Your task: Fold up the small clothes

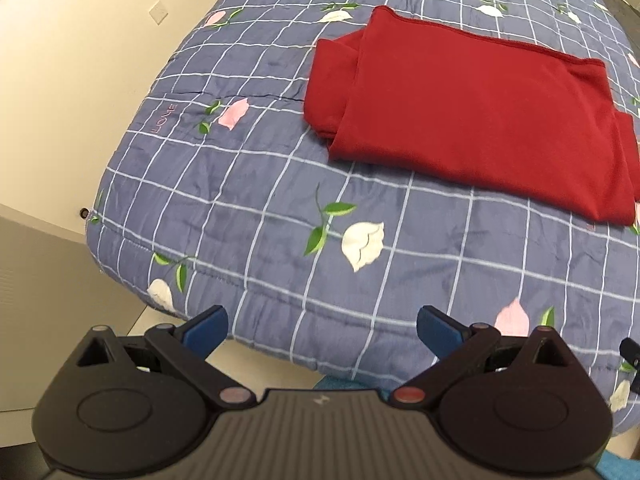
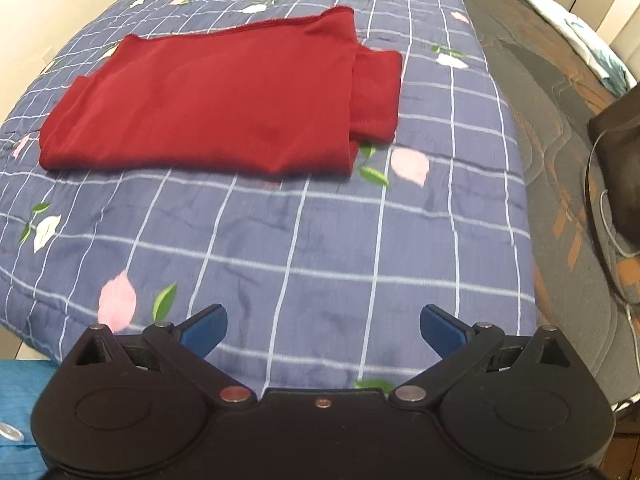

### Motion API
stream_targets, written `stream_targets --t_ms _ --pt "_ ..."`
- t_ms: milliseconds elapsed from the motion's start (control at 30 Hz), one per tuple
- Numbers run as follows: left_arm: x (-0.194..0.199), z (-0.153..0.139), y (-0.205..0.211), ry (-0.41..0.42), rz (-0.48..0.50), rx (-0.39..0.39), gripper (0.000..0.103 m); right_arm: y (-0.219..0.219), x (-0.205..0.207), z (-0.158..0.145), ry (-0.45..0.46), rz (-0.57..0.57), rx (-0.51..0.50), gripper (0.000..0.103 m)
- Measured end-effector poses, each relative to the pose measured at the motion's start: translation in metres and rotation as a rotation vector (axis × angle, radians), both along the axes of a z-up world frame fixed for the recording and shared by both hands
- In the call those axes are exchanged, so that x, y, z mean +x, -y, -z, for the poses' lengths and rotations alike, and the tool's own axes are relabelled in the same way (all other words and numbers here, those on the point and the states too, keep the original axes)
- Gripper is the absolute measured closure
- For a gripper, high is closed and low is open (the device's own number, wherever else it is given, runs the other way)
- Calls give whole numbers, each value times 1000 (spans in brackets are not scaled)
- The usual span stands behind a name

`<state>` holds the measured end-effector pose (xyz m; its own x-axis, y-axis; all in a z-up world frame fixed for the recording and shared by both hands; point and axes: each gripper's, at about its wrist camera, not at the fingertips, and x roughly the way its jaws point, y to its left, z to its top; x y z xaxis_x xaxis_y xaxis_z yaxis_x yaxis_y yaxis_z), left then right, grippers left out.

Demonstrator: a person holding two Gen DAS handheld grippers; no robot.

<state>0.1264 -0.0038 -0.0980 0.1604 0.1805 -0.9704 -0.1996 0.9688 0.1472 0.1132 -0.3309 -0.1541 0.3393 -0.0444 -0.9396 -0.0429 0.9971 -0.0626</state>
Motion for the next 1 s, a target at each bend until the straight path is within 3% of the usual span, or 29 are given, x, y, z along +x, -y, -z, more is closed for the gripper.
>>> stream_targets --t_ms 600,733,1000 --pt "-2 -15 6 3 72 34 1 -13 -3 -12 -81 -14 14 1" --pt "12 -15 1 8 75 18 1 -28 14 -46 -53 -21 47 1" --pt "50 -17 -16 20 55 -5 1 -62 52 -139 125 -44 68 1"
